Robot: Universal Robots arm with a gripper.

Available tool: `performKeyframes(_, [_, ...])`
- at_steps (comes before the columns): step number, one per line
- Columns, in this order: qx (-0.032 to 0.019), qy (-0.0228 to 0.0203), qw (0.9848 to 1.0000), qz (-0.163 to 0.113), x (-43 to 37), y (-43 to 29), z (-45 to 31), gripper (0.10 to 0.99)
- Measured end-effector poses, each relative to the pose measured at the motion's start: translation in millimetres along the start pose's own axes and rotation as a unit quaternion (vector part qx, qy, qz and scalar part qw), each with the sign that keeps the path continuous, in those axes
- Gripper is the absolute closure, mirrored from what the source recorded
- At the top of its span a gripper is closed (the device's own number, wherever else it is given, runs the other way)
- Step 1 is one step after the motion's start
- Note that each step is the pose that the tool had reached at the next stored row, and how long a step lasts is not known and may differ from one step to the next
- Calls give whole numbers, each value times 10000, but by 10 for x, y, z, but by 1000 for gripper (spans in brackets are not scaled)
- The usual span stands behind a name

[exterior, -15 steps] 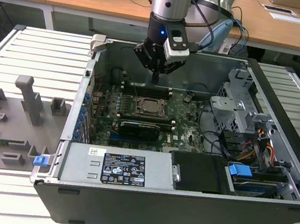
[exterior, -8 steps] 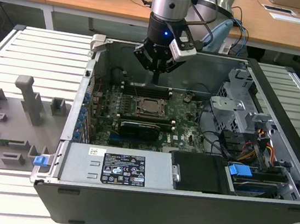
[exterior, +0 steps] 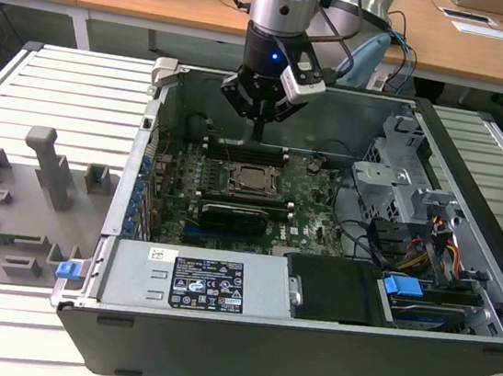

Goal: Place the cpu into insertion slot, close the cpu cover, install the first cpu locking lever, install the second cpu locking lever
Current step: 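Install the first cpu locking lever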

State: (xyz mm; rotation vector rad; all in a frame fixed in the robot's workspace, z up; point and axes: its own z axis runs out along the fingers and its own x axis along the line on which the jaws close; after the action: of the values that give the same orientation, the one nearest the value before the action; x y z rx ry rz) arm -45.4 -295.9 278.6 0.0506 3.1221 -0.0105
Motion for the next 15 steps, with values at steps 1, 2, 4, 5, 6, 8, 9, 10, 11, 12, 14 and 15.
performKeyframes(1, [1,1,10000,-7,3,-3,4,976])
performKeyframes(2, [1,1,10000,-16,7,-8,8,976])
performKeyframes(4, [-1,0,9999,-106,33,-20,20,976])
performKeyframes(5, [-3,-1,9998,-203,43,-20,26,976])
performKeyframes(6, [-5,-1,9997,-253,52,-20,30,976])
performKeyframes(8, [-12,-2,9997,-259,86,-21,36,976])
performKeyframes(9, [-12,-1,9997,-259,103,-22,37,976])
performKeyframes(10, [-12,-1,9997,-251,138,-23,41,976])
performKeyframes(11, [-12,-1,9997,-243,180,-24,46,976])
performKeyframes(12, [-12,-1,9997,-244,209,-25,50,976])
performKeyframes(14, [-12,-1,9997,-244,245,-26,59,976])
performKeyframes(15, [-12,-1,9997,-244,254,-26,65,976])
